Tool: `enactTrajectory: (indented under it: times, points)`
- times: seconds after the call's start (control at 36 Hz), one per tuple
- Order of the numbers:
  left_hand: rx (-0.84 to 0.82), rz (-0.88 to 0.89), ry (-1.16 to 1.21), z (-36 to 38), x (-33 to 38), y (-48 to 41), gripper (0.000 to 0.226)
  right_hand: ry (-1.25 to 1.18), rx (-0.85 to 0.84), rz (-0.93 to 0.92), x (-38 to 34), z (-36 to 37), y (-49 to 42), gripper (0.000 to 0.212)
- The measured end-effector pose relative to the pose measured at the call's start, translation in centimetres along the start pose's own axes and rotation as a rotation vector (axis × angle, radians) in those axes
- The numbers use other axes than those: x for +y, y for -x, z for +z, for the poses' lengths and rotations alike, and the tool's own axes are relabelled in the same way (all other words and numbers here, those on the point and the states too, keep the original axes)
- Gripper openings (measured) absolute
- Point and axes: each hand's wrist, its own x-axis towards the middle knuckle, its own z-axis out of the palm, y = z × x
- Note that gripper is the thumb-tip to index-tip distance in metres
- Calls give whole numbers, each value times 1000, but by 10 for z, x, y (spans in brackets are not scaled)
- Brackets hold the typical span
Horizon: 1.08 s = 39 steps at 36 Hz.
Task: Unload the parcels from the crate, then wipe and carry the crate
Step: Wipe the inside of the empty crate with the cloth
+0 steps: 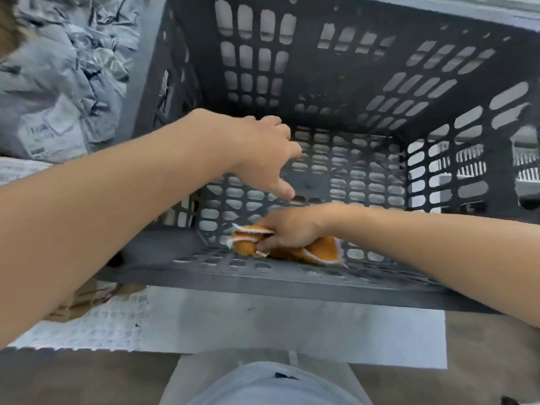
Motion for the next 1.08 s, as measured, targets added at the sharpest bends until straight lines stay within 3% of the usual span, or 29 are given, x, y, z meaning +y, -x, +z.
enactTrajectory:
  times: [0.33, 0.47, 0.94, 1.08]
  points:
    - [19, -112, 72, 18, -27, 31, 80, -156, 124, -188, -58, -12, -44, 11]
    - [16, -110, 87, 16, -23, 30, 80, -140, 23, -204, -39, -16, -21, 9]
    - [-31, 93, -56, -15, 49, -22, 85, 81, -79, 184, 64, 8, 93, 11]
    - [-65, 195, -65, -24, 78, -35, 95, 157, -133, 389, 91, 17, 124, 33]
